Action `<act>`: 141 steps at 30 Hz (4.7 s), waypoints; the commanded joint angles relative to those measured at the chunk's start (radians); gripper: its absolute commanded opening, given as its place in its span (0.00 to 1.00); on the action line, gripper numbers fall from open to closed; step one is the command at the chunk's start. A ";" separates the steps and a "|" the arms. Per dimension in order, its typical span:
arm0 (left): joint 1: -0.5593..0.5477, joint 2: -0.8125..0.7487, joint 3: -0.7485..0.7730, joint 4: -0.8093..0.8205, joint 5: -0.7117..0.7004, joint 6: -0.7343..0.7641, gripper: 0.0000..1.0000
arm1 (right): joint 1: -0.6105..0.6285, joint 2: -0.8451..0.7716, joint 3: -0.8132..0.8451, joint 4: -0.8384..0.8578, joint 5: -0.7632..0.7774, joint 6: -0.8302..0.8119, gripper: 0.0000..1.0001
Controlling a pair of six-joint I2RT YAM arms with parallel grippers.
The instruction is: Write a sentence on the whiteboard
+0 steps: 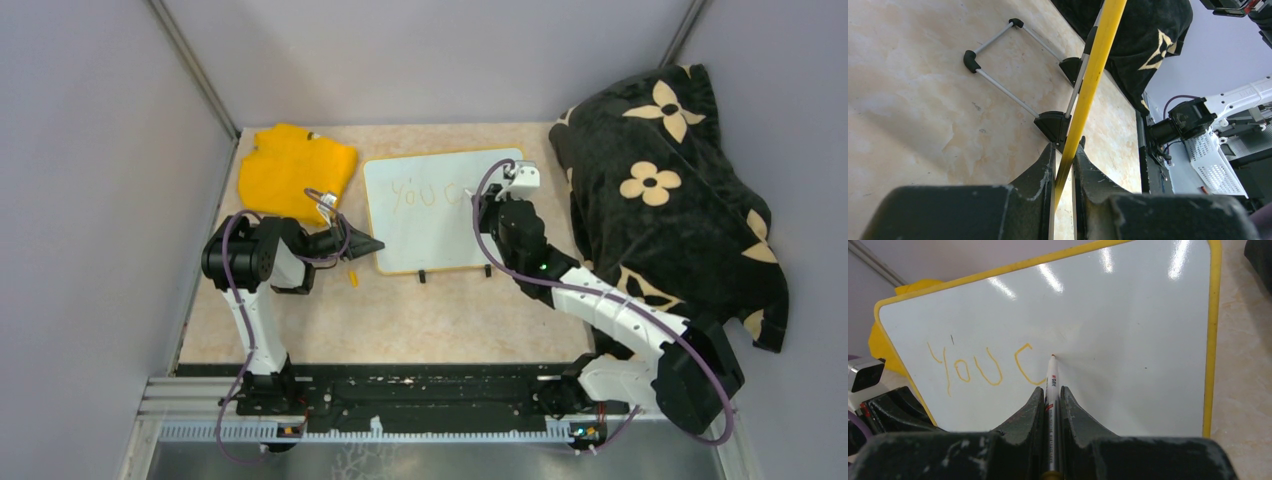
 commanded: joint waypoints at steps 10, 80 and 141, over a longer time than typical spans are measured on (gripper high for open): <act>-0.001 0.040 -0.001 0.235 -0.023 0.004 0.00 | -0.011 0.034 0.068 0.045 -0.023 -0.002 0.00; -0.001 0.042 0.003 0.224 -0.024 0.000 0.00 | -0.032 -0.041 -0.032 -0.018 -0.004 0.017 0.00; -0.001 0.042 0.004 0.213 -0.022 0.002 0.00 | -0.047 -0.076 -0.074 -0.053 -0.023 0.056 0.00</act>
